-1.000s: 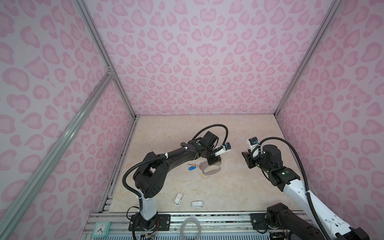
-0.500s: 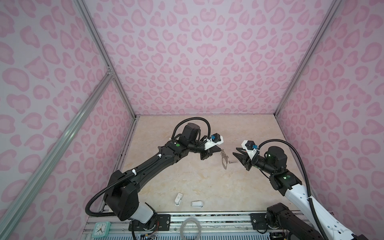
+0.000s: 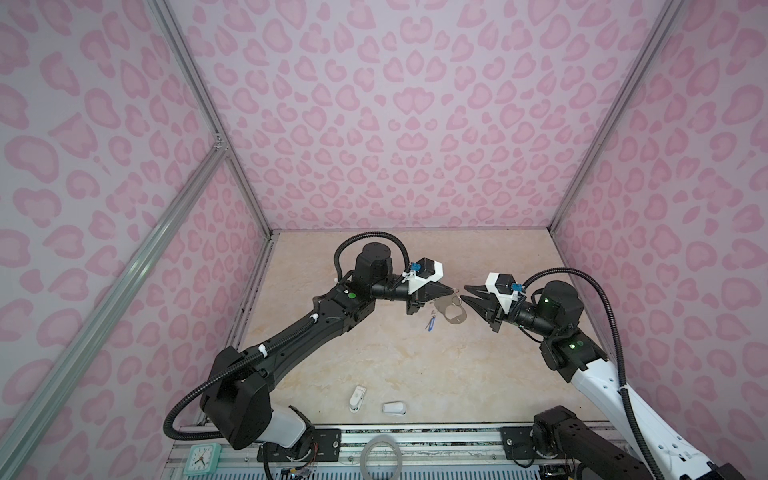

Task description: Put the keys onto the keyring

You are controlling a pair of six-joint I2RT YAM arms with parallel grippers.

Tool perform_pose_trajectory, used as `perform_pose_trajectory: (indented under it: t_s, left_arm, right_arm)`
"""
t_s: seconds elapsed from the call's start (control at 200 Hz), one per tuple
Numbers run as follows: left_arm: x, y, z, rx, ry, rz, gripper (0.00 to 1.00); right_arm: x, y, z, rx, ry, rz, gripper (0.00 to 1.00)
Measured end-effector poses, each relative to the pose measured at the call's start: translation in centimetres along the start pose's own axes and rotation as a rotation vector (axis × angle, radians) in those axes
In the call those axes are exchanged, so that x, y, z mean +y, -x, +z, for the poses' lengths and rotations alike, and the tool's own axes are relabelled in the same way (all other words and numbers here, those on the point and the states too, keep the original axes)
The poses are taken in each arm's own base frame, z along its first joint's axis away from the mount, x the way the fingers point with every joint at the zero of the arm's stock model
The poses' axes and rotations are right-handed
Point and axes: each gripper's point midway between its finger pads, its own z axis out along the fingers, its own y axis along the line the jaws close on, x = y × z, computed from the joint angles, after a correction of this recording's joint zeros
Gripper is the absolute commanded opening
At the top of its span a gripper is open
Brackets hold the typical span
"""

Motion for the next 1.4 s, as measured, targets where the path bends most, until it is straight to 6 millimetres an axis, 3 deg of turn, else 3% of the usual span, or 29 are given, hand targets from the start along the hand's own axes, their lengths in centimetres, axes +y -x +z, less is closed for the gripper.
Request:
perform_pose_trajectory:
  t_s: [0.25,0.54,0.785,0.905,1.055,1.13,1.17,1.275,1.4]
  left_arm:
    - [-0.7,1.0,-0.4,-0.023,-0.028,0.048,0.03]
    - [-1.8,1.0,-0.6,-0.025,-0.073,0.084,0.03]
    - [-2.7,0.8,-0.9,-0.020,-0.097,0.108,0.03]
    - [-3.0,0.7,-1.1,-0.014,-0.100,0.118,0.03]
    - [-3.0,0.7,-1.2,-0.013,-0.099,0.142,0.03]
    - [-3.0,0.5,-1.2,-0.007,-0.101,0.152,0.03]
    - [-3.1,0.4,-1.2,-0.003,-0.102,0.149,0.10]
    - [-2.9,0.1,-1.2,0.021,-0.091,0.150,0.41]
    - [-2.3,-0.5,-1.8,0.101,-0.031,0.162,0.50]
  right_arm:
    - [1.4,1.2,-0.1,-0.060,0.069,-0.001,0.14]
    - [3.2,1.9,0.2,-0.078,0.109,-0.030,0.19]
    - [3.6,2.1,0.6,-0.076,0.092,-0.052,0.17]
    - [3.6,1.7,0.7,-0.062,0.087,-0.055,0.12]
    - [3.9,1.7,0.7,-0.065,0.090,-0.064,0.00]
    - [4.0,1.7,0.7,-0.063,0.089,-0.064,0.00]
    - [4.1,1.6,0.7,-0.061,0.087,-0.065,0.00]
    - [4.0,1.3,0.7,-0.048,0.069,-0.076,0.00]
    - [3.9,1.1,0.4,-0.033,0.024,-0.127,0.00]
